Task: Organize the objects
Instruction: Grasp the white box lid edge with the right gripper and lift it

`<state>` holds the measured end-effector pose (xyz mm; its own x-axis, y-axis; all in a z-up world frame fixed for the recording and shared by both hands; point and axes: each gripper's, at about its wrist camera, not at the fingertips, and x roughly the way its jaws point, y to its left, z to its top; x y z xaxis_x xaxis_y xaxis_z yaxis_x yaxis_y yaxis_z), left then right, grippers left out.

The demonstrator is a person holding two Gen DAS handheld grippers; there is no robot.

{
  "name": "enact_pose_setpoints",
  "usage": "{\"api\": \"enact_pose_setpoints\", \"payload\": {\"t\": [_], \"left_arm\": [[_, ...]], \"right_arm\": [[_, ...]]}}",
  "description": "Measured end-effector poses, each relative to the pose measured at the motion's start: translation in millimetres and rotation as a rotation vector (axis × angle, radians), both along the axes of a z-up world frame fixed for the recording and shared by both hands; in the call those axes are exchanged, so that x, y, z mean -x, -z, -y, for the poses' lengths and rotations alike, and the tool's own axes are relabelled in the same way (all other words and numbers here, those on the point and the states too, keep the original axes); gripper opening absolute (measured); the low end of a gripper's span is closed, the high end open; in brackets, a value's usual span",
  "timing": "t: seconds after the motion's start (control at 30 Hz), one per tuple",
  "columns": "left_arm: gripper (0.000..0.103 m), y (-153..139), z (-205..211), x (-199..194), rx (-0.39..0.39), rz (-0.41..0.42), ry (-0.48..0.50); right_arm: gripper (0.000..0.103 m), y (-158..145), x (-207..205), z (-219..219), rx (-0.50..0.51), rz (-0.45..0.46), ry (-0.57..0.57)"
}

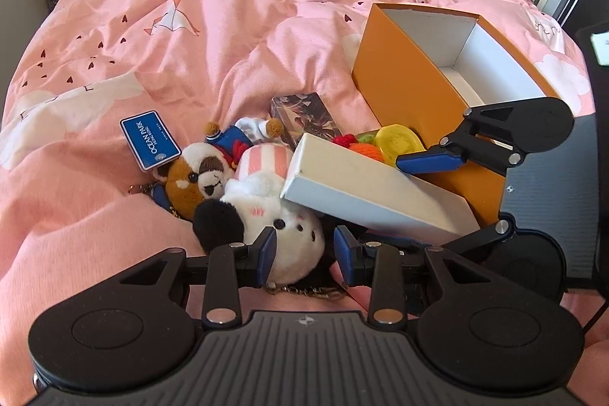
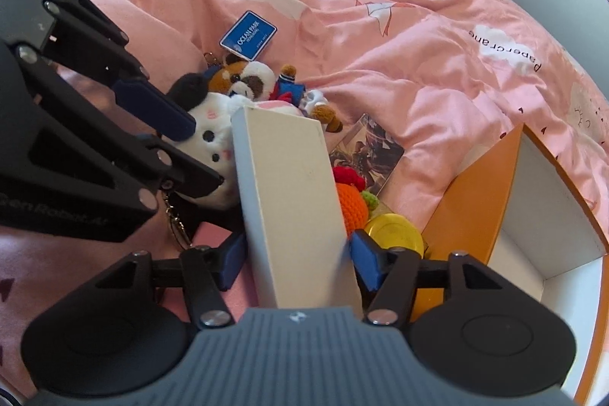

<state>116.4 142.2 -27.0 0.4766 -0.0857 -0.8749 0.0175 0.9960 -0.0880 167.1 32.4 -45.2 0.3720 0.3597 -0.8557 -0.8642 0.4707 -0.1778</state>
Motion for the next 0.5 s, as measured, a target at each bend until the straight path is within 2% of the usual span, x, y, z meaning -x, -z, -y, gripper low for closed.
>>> {"api": "enact_pose_setpoints", "payload": {"t": [0.13, 0.27, 0.37, 0.4, 0.5], "left_arm": [[0.041, -1, -1, -5, 0.005, 0.009, 0.020], [0.041, -5, 1, -6, 0.006, 0.015, 0.041], [0.041, -7, 3, -6, 0.003, 0.017, 0.060], [0.041, -6, 3, -6, 0.005, 0.015, 0.064], [0.041, -4, 5, -6, 0.018, 0.002, 0.067]], "right_arm": [[0.059, -3, -8, 2, -0.008, -0.038, -0.004], [0.058, -12, -18, 11, -0.043, -0.120, 0.013], [0.053, -18, -25, 18, -0.066, -0.174, 0.048], [0.049, -19, -27, 20, -0.074, -0.189, 0.060], [0.050, -21, -31, 23, -0.100, -0.225, 0.074]]}}
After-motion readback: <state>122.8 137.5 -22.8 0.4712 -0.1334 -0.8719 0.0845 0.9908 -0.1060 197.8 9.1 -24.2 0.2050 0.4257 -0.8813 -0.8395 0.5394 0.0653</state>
